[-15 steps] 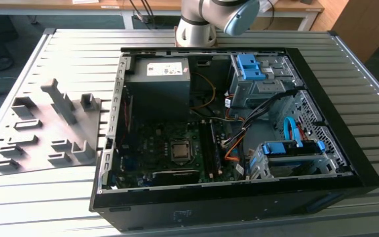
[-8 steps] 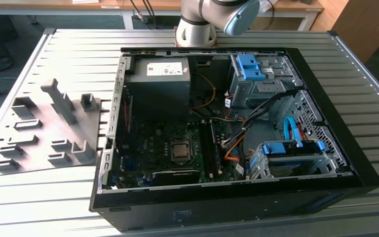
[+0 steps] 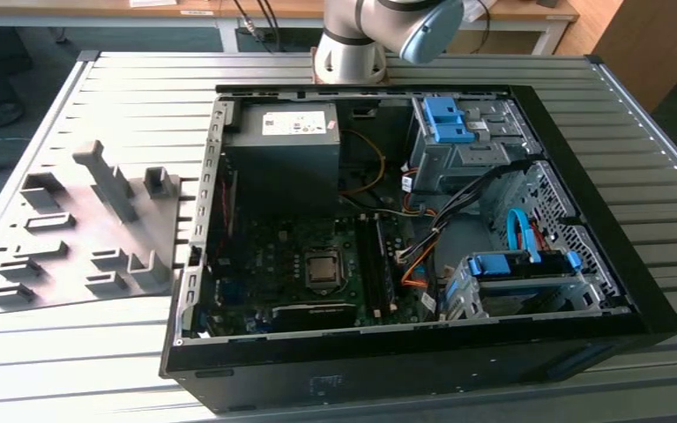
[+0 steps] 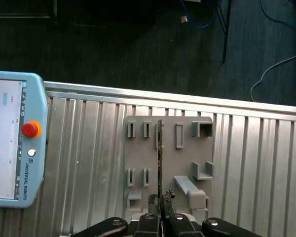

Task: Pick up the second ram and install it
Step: 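Pick up the second ram and move it above second insertion slot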

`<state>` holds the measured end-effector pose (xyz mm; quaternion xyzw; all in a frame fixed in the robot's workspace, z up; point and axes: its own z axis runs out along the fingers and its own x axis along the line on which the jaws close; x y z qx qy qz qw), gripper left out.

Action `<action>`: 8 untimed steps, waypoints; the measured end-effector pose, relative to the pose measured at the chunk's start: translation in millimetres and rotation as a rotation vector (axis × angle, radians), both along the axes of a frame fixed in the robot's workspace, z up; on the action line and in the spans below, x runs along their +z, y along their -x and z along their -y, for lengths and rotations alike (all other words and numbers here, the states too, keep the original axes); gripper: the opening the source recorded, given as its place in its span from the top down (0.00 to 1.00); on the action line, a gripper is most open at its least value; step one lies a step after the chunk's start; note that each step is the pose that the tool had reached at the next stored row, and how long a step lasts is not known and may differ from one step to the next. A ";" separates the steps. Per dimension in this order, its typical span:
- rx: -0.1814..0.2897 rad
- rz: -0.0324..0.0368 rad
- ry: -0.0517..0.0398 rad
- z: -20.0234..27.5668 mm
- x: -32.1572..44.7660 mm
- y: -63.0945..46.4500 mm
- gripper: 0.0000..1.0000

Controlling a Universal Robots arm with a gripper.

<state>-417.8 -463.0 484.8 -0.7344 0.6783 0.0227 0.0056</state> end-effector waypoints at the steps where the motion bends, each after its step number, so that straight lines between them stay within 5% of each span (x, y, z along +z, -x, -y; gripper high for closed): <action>1: 0.000 0.0000 0.0000 0.0 1.4 0.0 0.86; 8: 0.000 0.0000 0.0000 0.0 11.0 0.0 0.86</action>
